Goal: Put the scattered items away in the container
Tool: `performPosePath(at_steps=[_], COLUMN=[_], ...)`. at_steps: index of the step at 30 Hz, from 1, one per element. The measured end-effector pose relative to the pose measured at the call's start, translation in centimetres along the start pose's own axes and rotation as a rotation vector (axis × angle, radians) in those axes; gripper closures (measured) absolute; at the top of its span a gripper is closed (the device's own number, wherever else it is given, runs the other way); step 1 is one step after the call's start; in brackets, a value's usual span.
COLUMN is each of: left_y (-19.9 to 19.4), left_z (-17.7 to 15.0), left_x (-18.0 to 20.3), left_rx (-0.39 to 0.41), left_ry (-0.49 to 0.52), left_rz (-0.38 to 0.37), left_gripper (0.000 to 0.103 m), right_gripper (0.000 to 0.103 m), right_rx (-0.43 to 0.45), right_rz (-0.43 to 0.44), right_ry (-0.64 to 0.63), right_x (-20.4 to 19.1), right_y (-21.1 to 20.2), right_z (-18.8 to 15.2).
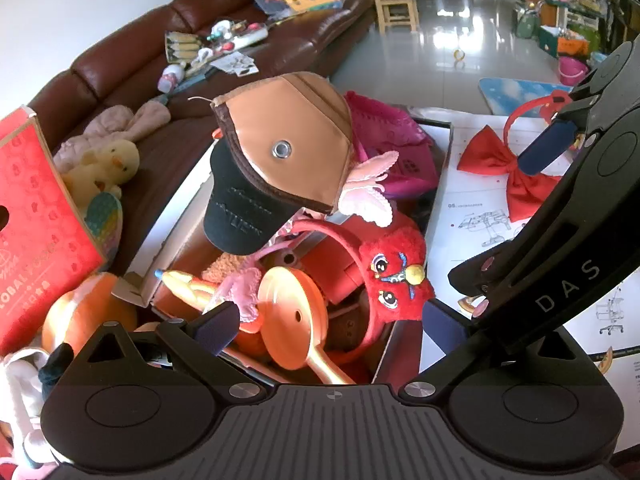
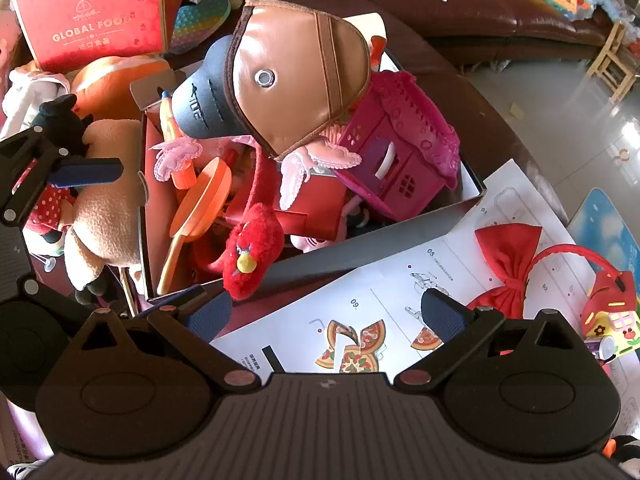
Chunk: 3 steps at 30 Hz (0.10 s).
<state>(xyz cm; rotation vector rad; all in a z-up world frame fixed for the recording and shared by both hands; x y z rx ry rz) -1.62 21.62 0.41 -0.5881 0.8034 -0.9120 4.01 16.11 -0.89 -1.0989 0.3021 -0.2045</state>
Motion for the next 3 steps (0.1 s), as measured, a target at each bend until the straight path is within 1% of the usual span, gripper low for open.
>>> performPosePath(at_steps=[3], left_y=[0.06], left_z=[0.01], left_x=[-0.09], left_rx=[-0.002], left_ry=[-0.004], left_rz=[0.002], left_gripper=[0.001], right_gripper=[0.002], right_rx=[0.0], right_rz=[-0.002], right_ry=[-0.002], right_x=[0.01], right_y=[0.0], right_z=[-0.01])
Point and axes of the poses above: each gripper's, at about its wrist camera, not at the fingertips, and y roughly the way its jaws point, x to its right, z to its top, the point moved 9 cm from there along y, roughly the way its jaws point, and after that the axes turned 9 degrees about z, right-handed, at the moved point
